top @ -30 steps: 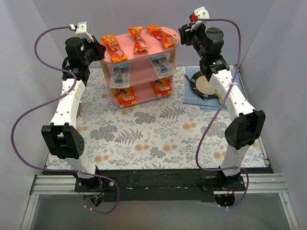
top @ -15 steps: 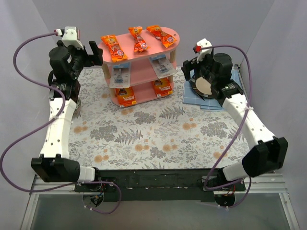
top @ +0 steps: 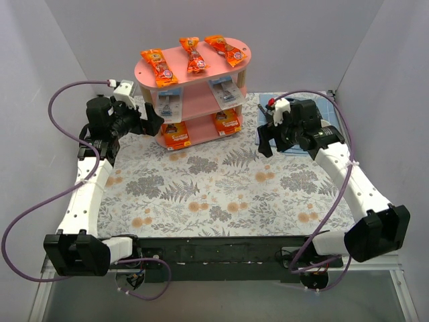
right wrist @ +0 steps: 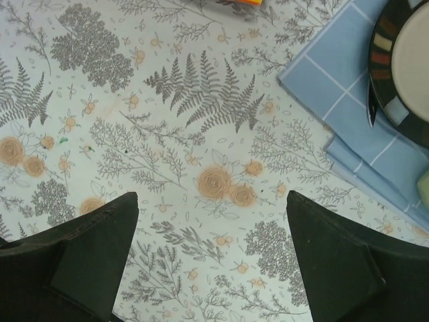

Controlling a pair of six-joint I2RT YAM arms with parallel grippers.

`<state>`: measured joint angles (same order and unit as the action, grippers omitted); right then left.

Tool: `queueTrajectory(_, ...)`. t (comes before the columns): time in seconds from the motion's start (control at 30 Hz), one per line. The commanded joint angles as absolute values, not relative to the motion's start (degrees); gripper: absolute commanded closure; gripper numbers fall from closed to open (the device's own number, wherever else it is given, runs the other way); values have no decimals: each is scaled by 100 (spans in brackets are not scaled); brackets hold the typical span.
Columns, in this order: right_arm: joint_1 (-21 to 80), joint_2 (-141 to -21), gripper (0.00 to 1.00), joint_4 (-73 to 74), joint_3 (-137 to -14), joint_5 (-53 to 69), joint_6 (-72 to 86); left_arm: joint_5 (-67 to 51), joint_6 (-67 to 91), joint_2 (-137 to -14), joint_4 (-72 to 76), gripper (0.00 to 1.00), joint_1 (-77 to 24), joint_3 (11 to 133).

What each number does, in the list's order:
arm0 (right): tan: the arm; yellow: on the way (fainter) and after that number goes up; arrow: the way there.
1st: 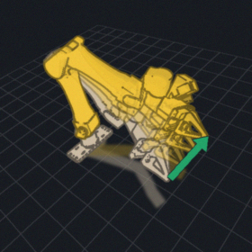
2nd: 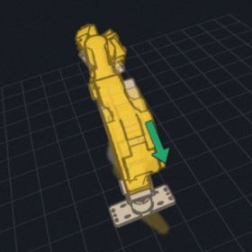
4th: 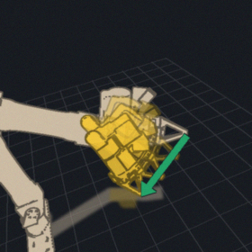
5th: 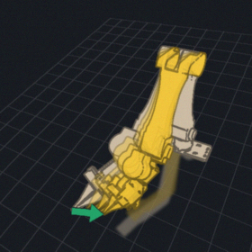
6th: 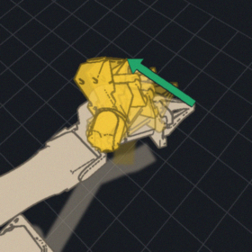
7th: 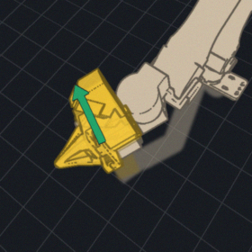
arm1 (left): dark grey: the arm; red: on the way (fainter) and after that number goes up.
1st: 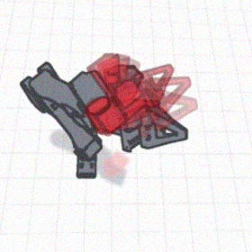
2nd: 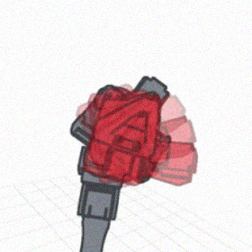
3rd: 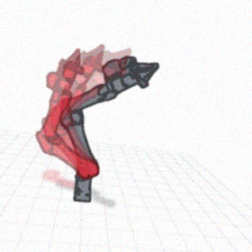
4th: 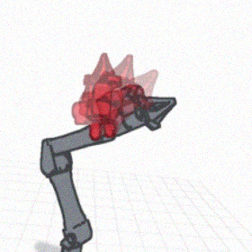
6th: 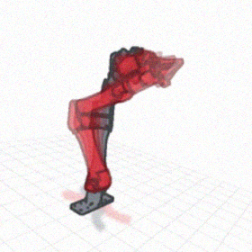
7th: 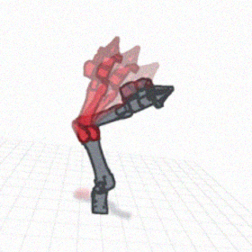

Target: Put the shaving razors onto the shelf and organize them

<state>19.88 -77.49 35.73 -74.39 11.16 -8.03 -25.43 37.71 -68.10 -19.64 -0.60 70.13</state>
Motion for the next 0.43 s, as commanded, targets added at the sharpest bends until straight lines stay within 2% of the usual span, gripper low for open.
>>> queueTrajectory(0.0, 1986, -6970, 1, 3762, -7269, 1212, -791, -2874, 3727, -6715, -2118, 2, -62, 6830)
queueTrajectory(0.23, 1986, -6750, 1, 3946, -7602, 1371, -896, -2479, 3542, -6609, -2136, 2, -62, 6785)
queueTrajectory(0.4, 1986, -7022, 1, 3999, -7953, 1345, -879, -2452, 3489, -6566, -2162, 2, -70, 6785)
